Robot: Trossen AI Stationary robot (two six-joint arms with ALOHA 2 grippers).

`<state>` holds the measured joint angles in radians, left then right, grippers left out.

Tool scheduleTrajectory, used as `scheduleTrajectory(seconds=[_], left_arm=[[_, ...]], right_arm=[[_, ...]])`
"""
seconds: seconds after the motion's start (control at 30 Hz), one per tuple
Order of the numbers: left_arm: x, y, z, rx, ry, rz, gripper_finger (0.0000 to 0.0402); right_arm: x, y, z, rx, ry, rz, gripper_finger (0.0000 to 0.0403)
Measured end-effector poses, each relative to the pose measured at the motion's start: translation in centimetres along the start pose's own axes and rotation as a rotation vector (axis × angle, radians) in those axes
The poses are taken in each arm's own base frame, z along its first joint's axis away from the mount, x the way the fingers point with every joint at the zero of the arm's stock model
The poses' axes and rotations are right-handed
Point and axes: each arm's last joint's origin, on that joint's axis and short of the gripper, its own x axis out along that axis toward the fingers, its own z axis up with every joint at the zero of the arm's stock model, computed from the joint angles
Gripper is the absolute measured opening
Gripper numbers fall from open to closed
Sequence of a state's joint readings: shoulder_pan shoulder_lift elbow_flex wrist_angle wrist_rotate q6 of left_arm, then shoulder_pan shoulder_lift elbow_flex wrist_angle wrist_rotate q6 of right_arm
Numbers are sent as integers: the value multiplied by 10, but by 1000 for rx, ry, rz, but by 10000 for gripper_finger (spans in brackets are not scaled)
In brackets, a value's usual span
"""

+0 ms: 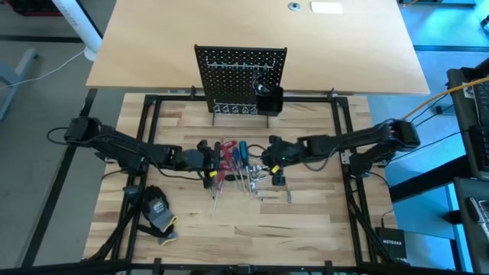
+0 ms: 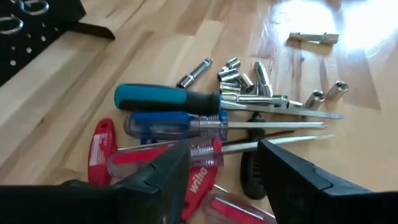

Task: Hang tools onto peg board
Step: Hang the blue screwdriver on the peg board

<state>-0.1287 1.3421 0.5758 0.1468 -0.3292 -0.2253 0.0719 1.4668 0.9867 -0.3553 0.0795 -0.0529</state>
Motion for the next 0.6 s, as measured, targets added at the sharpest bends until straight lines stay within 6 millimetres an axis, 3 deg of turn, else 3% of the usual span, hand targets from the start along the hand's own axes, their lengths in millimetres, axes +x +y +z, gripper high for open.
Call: scheduleTrajectory(seconds=[0.13,0.3,0.6], left_arm=[[2,-1,1,23,-14,-3,175],[1,-2,8,36,-83,-16,175],[1,0,1,-5,-13,2,175]], right_arm=[[16,2,-4,45,35,8,182],[17,6,-4,66,39,59,182],[17,6,-2,7,15,23,182]])
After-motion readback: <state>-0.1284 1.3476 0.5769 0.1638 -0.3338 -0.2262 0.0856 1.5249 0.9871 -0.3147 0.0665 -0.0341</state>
